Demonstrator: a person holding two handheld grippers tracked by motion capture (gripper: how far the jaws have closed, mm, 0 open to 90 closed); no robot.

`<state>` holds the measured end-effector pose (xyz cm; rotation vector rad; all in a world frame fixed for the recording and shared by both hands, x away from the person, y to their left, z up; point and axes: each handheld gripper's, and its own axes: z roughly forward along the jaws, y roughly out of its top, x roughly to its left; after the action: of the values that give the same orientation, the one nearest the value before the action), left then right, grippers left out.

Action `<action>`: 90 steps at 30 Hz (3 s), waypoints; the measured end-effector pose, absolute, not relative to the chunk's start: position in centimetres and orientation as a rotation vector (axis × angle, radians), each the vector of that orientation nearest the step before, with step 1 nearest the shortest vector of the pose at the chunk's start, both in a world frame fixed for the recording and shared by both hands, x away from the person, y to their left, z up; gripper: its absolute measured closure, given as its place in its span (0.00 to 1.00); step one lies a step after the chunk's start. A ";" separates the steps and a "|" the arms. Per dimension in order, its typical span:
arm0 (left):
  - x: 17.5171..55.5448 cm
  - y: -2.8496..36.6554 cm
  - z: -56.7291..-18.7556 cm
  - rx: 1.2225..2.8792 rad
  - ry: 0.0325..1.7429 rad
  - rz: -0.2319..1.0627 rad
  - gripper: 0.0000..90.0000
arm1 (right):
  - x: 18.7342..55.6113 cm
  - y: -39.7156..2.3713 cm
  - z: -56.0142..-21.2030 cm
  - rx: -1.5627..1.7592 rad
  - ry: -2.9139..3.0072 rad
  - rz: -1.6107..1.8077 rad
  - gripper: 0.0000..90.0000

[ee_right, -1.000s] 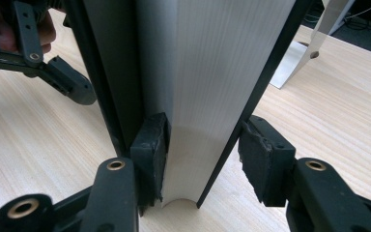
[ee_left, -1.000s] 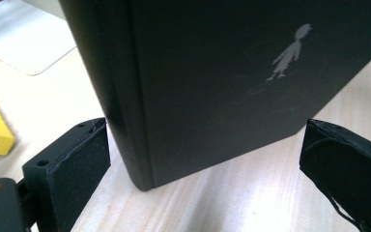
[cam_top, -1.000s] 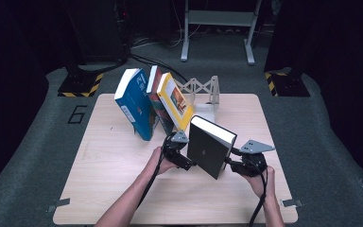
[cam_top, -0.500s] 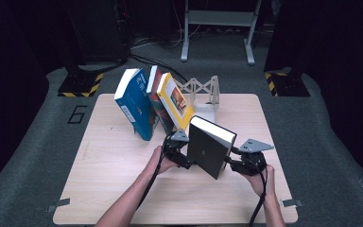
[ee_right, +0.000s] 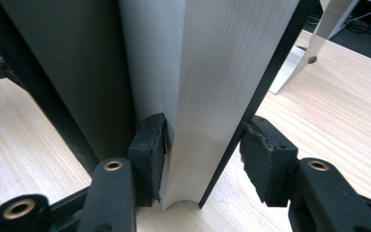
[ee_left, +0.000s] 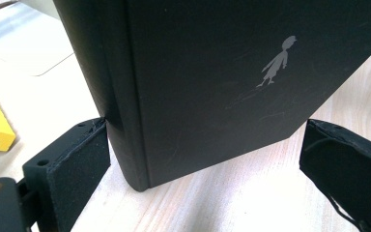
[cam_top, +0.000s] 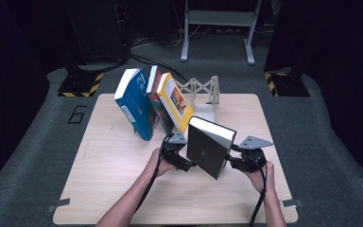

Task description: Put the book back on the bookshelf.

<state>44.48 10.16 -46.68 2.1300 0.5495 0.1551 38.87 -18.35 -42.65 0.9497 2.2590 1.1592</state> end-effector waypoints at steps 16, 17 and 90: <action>45.7 9.8 -46.4 2.105 0.574 0.162 0.06 | 38.7 -18.3 -42.7 0.939 2.263 1.153 0.58; 45.7 9.8 -46.3 2.106 0.578 0.150 0.06 | 38.7 -18.2 -42.7 0.936 2.262 1.155 0.58; 43.8 12.8 -46.1 2.067 0.595 0.161 0.05 | 41.1 -18.1 -42.7 1.017 2.246 1.291 0.21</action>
<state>43.84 12.76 -46.09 2.0667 0.5948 0.1613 41.14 -18.14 -42.68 1.0174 2.2456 1.2910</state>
